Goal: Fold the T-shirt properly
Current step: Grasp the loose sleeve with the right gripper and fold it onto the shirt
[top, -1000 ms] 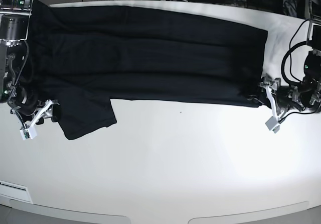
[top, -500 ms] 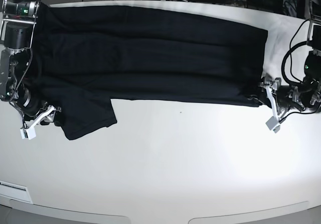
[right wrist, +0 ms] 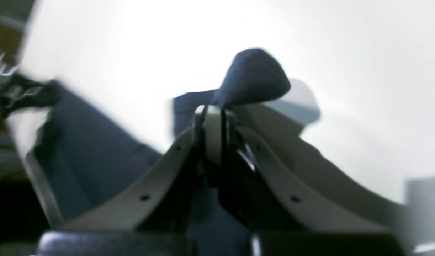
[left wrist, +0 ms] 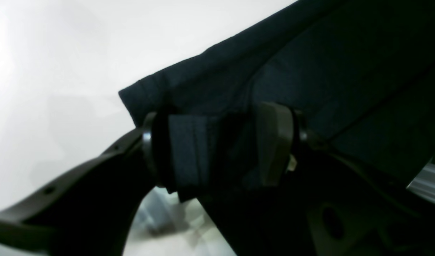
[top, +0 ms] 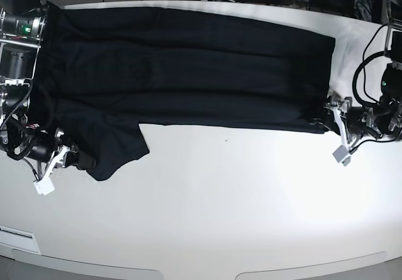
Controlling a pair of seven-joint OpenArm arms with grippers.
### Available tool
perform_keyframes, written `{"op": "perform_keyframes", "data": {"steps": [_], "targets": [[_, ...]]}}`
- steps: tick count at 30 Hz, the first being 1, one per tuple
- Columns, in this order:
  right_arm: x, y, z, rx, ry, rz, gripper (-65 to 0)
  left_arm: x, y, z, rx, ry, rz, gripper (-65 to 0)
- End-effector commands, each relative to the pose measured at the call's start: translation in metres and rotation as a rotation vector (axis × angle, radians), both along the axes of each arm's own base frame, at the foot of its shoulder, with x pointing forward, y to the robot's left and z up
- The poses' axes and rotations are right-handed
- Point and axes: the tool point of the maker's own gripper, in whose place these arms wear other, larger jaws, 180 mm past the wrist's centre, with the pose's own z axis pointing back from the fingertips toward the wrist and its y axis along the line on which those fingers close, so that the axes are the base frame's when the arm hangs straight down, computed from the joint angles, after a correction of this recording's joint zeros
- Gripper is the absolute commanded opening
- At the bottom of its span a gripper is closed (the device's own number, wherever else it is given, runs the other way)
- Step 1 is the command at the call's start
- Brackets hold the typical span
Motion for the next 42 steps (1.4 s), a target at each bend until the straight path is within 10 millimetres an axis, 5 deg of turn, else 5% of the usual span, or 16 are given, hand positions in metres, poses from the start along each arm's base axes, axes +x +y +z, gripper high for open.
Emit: {"op": "perform_keyframes", "data": {"steps": [1,15,22,32,42], "targets": [[0.006,0.001,0.030,0.025,-0.074,0.031,-65.0,-0.003,0.014,0.001,0.057,0.014,-0.010,-27.3],[-0.133,0.058,0.053,-0.229,-0.171,0.468,-65.0,-0.003,0.013,0.001,0.054,0.014,-0.010,-27.3],[-0.189,0.075,0.045,-0.259,-0.133,0.585,-65.0,-0.003,0.013,0.001,0.054,0.014,-0.010,-27.3],[-0.223,0.059,0.024,-0.292,0.003,0.626,-65.0,-0.003,0.013,0.001,0.055,0.014,-0.010,-27.3],[-0.232,0.034,0.012,-0.404,0.070,0.646,-65.0,-0.001,0.016,0.003,0.060,0.008,-0.009,-27.3]]}}
